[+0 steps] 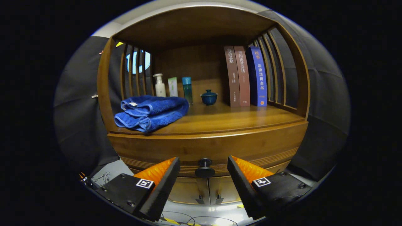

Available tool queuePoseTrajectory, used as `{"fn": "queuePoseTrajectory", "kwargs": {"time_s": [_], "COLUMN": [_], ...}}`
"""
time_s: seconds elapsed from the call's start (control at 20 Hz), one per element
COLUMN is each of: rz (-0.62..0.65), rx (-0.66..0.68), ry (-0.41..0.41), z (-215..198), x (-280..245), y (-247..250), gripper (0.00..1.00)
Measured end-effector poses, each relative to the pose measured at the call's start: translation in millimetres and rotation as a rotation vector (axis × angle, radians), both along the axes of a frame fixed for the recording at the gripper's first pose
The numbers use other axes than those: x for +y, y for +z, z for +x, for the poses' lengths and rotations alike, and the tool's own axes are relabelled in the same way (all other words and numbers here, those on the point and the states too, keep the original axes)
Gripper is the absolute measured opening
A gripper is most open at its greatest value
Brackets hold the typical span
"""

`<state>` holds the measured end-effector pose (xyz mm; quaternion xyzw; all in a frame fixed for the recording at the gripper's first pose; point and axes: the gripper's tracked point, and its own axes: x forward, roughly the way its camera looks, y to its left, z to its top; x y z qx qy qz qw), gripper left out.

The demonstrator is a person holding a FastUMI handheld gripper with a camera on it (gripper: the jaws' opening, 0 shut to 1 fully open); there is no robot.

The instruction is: Pull open the drawer, take out the items inside it, and place them on the countertop above the cabinet.

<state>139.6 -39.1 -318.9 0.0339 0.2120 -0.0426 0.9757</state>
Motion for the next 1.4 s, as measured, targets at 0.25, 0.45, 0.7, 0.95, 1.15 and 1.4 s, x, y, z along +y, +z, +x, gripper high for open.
{"fn": "queuePoseTrajectory", "kwargs": {"time_s": [0.25, 0.45, 0.7, 0.95, 1.15, 1.4], "rz": [0.002, 0.01, -0.026, -0.023, -0.021, 0.003], "rx": [0.089, 0.082, 0.095, 0.112, 0.125, 0.161], "ry": [0.002, -0.007, 0.009, 0.014, 0.02, 0.02], "z": [11.1, 18.2, 14.3, 2.6, -30.6, -85.9], "x": [-1.5, -3.8, -2.8, -2.4, 1.1, 4.9], "y": [-38.6, -44.2, -44.4, -42.5, -37.1, -28.7], "gripper": [0.8, 0.59, 0.35, 0.35, 0.35, 0.35]}}
